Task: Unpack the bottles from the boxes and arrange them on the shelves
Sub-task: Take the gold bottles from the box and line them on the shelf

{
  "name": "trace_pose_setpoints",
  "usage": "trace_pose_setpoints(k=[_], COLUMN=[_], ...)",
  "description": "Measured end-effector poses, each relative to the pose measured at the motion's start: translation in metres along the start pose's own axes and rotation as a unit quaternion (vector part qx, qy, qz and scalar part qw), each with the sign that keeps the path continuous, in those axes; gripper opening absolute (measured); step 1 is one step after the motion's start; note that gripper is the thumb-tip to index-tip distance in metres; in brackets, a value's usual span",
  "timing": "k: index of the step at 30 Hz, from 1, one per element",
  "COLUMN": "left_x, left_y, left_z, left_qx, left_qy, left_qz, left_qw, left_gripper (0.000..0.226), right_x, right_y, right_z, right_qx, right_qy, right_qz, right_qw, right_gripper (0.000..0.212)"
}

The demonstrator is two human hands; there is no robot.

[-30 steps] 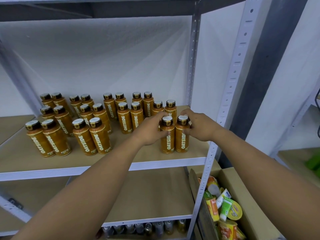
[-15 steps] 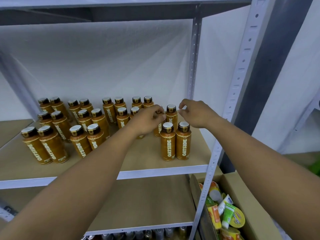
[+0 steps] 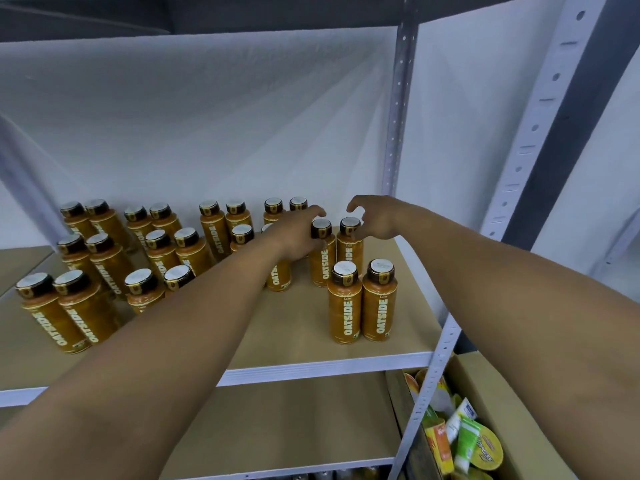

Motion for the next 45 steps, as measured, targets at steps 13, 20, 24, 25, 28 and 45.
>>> trace_pose_setpoints(k=[13, 20, 24, 25, 28, 45], left_x=[0.014, 0.027, 0.031, 0.032, 0.034, 0.04], left_y=[-0.007, 0.003, 0.008, 0.01, 0.014, 0.007], left_z=[0.019, 0.023, 0.024, 0.024, 0.024, 0.027], left_qx=[-0.045, -0.042, -0.05, -0.052, -0.054, -0.051], left_qy=[0.025, 0.018, 0.013, 0.014, 0.016, 0.017], left_qz=[0.026, 0.021, 0.023, 0.025, 0.035, 0.036], left_qw=[0.998, 0.999, 0.998, 0.998, 0.998, 0.998], left_gripper=[0.06, 0.061, 0.06, 0.06, 0.059, 0.06], right_x=[0.012, 0.02, 0.023, 0.024, 0.026, 0.03], right_y=[0.017, 0.027, 0.032, 0.033, 0.035, 0.036], right_z=[0.032, 0.032, 0.033, 0.034, 0.035, 0.038], right_qx=[0.094, 0.103, 0.103, 0.102, 0.09, 0.069], right_qy=[0.064, 0.089, 0.101, 0.105, 0.111, 0.131], right_qz=[-0.033, -0.008, 0.014, 0.021, 0.031, 0.02], right_qw=[0.993, 0.991, 0.989, 0.989, 0.989, 0.989], right_gripper=[0.058, 0.059, 0.059, 0.06, 0.061, 0.058])
Point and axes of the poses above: each hand's wrist, its own x-axis towards the middle knuckle, its own z-axis out of the palm, y = z × x, the point moved 2 cm from there along x, towards the middle knuckle, and after that the axes turned 6 degrees about -y, right-handed, at the moved point
